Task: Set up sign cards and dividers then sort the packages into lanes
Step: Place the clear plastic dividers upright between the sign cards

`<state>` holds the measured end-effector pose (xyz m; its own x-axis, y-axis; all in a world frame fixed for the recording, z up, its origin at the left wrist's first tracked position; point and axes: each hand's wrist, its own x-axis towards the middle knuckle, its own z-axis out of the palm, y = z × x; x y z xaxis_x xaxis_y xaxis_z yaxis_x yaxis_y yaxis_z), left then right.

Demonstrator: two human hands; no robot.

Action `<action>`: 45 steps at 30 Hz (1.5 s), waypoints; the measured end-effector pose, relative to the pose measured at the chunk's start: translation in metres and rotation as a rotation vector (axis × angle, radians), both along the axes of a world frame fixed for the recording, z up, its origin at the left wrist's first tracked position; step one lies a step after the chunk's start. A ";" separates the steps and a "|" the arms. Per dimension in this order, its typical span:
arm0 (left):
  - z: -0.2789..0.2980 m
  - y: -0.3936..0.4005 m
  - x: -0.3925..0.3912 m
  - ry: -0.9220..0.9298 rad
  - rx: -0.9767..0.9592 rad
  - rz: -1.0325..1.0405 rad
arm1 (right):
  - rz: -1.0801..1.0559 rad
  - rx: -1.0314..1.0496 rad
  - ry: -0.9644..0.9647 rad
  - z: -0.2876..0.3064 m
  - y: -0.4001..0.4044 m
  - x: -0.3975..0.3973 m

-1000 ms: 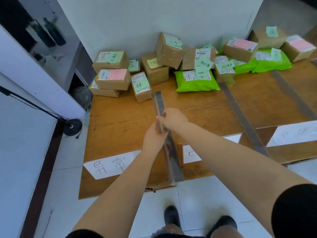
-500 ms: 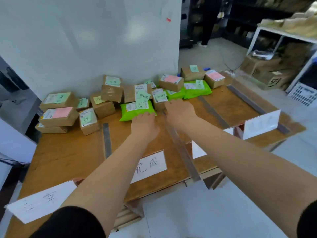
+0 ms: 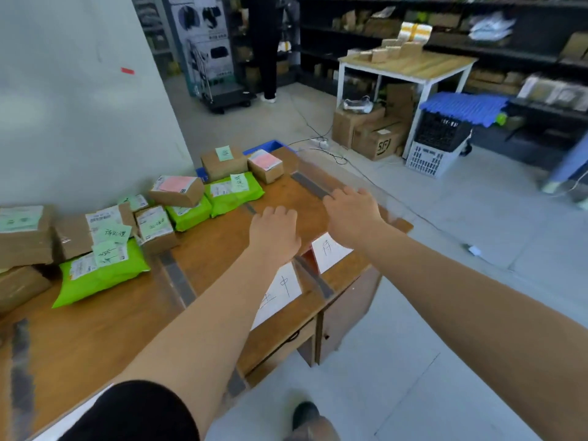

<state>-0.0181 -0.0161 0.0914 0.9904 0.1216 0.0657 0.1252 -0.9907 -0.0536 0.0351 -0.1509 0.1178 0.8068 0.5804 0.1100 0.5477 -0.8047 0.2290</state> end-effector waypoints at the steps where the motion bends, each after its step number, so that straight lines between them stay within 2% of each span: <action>1: -0.001 -0.007 0.013 -0.003 0.008 -0.016 | -0.017 -0.015 0.002 -0.003 -0.008 0.013; 9: -0.028 -0.044 0.136 0.022 -0.081 -0.078 | -0.077 -0.032 0.111 -0.025 -0.044 0.126; 13: -0.041 -0.058 0.186 0.045 -0.230 -0.079 | -0.124 0.029 0.223 -0.032 -0.057 0.176; 16: -0.051 -0.066 0.213 0.078 -0.335 -0.067 | -0.188 0.048 0.375 -0.038 -0.067 0.209; 21: -0.065 -0.078 0.244 0.152 -0.443 0.039 | -0.247 0.122 0.546 -0.069 -0.070 0.263; 28: -0.077 -0.100 0.269 0.210 -0.463 0.241 | -0.114 0.108 0.723 -0.108 -0.071 0.307; 36: -0.077 -0.128 0.272 0.130 -0.603 0.514 | -0.019 0.209 0.698 -0.114 -0.080 0.335; 41: -0.070 -0.146 0.272 0.048 -0.668 0.632 | 0.035 0.222 0.601 -0.090 -0.098 0.347; 45: -0.057 -0.159 0.279 -0.056 -0.813 0.716 | 0.090 0.353 0.583 -0.065 -0.105 0.348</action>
<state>0.2611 -0.1756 0.0345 0.6701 0.6979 -0.2529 0.6704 -0.4228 0.6097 0.3831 -0.2557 0.0524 0.7420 0.6571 -0.1325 0.5700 -0.7225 -0.3913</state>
